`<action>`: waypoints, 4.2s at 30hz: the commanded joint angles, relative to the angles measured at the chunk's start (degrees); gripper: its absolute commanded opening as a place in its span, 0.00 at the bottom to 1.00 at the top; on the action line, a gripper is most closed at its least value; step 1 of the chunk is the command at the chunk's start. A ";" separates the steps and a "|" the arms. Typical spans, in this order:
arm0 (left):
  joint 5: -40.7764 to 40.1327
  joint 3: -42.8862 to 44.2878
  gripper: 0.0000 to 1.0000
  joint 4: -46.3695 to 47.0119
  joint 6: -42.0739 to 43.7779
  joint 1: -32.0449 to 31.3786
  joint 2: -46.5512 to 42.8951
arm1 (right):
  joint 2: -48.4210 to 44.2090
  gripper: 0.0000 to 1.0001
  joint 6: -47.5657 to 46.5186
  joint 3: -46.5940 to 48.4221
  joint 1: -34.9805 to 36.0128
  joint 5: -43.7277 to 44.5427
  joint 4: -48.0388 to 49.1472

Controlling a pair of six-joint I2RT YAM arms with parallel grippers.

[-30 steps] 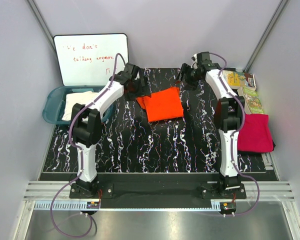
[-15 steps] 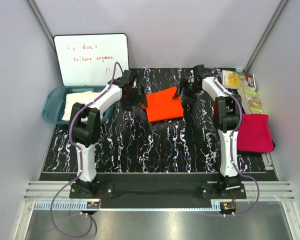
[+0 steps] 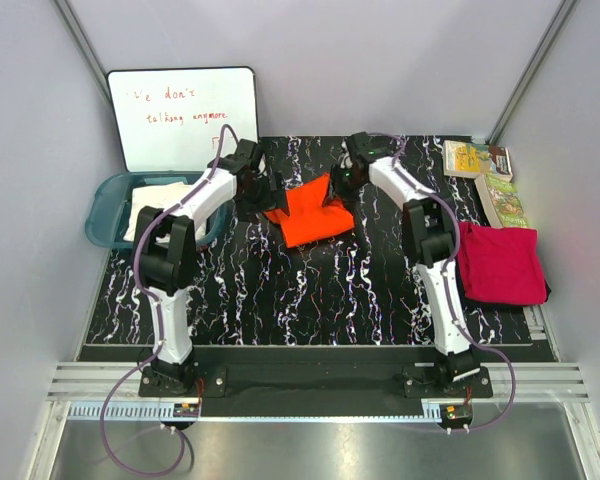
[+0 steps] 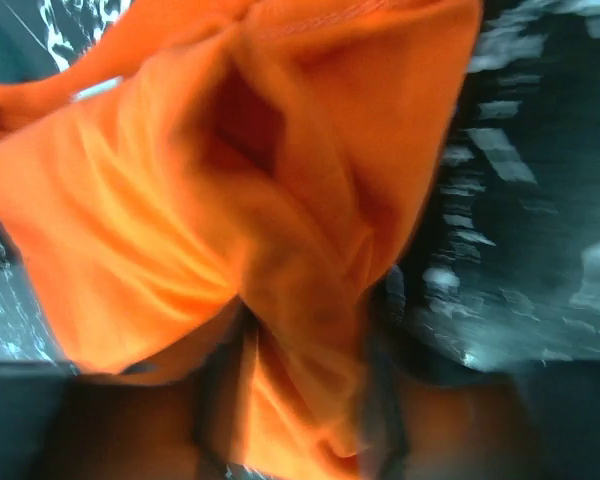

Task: Fold and stack the t-shirts
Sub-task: Put the neatly folded tshirt into the corner of the board with the right arm

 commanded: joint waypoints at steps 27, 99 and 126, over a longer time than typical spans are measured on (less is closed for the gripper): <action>6.48 1.13 0.99 1.17 2.27 0.66 -2.54 | -18.40 0.00 -1.58 -39.92 5.12 30.21 -16.19; 11.23 7.63 0.99 1.34 4.47 -1.10 2.21 | -12.51 0.00 -0.97 -21.65 -0.69 42.78 -29.11; 11.05 7.37 0.99 1.34 4.38 -1.10 2.91 | -18.37 0.88 -3.69 -14.18 4.94 35.22 -32.89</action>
